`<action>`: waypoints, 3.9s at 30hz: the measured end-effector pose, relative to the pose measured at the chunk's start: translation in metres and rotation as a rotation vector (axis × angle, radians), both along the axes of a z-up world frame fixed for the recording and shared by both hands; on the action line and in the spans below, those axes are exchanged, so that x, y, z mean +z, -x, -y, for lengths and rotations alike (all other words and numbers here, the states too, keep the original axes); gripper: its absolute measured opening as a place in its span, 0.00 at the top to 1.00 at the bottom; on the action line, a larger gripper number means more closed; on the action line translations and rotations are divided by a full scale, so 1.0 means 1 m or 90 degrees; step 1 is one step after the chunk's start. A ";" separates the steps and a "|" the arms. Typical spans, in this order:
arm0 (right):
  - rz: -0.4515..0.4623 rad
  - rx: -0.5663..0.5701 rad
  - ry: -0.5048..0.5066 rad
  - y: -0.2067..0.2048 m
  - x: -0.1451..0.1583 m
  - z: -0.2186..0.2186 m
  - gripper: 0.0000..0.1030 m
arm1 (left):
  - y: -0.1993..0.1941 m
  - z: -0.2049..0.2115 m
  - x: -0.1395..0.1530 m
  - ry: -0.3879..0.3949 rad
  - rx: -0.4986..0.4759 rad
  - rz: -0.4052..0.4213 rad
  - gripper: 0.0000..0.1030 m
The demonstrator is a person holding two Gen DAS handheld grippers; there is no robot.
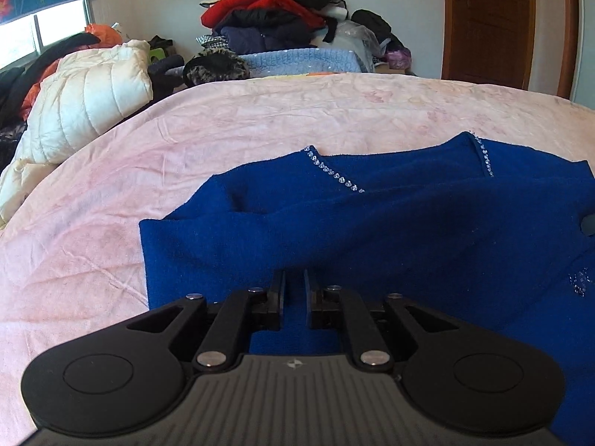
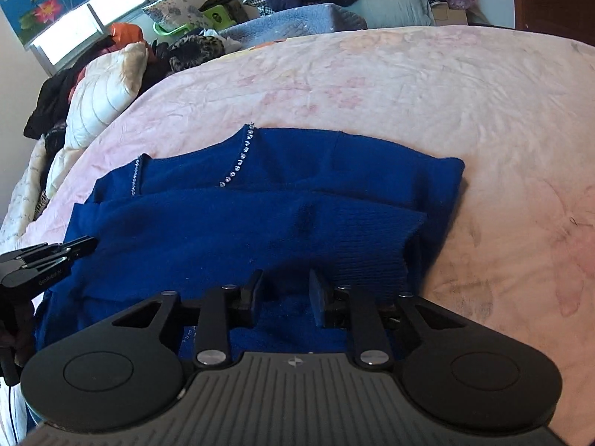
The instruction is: Fold small clothes
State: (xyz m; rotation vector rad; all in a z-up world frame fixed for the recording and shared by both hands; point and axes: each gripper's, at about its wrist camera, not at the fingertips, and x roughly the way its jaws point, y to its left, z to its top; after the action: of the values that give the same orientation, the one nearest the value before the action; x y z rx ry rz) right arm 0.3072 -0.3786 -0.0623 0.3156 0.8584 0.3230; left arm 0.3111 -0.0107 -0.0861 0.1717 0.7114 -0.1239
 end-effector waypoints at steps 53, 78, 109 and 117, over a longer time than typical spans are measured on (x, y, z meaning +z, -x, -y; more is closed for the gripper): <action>-0.198 -0.101 -0.436 0.336 -0.061 -0.015 0.92 | 0.299 -0.167 -0.033 0.665 0.090 -0.388 0.92; -0.197 -0.120 -0.444 0.357 -0.062 0.041 0.48 | 0.311 -0.178 -0.026 0.655 0.083 -0.339 0.38; -0.201 -0.106 -0.409 0.357 -0.060 0.038 0.72 | 0.301 -0.145 -0.008 0.420 0.088 -0.392 0.92; -0.192 -0.079 -0.301 0.356 -0.047 0.037 0.95 | 0.315 -0.114 0.010 0.248 0.067 -0.342 0.92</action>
State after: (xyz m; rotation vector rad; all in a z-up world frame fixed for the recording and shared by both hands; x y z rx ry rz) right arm -0.0491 -0.4152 -0.1097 0.8705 1.0480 0.3656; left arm -0.0037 0.1032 -0.0761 -0.2836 1.2113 -0.2084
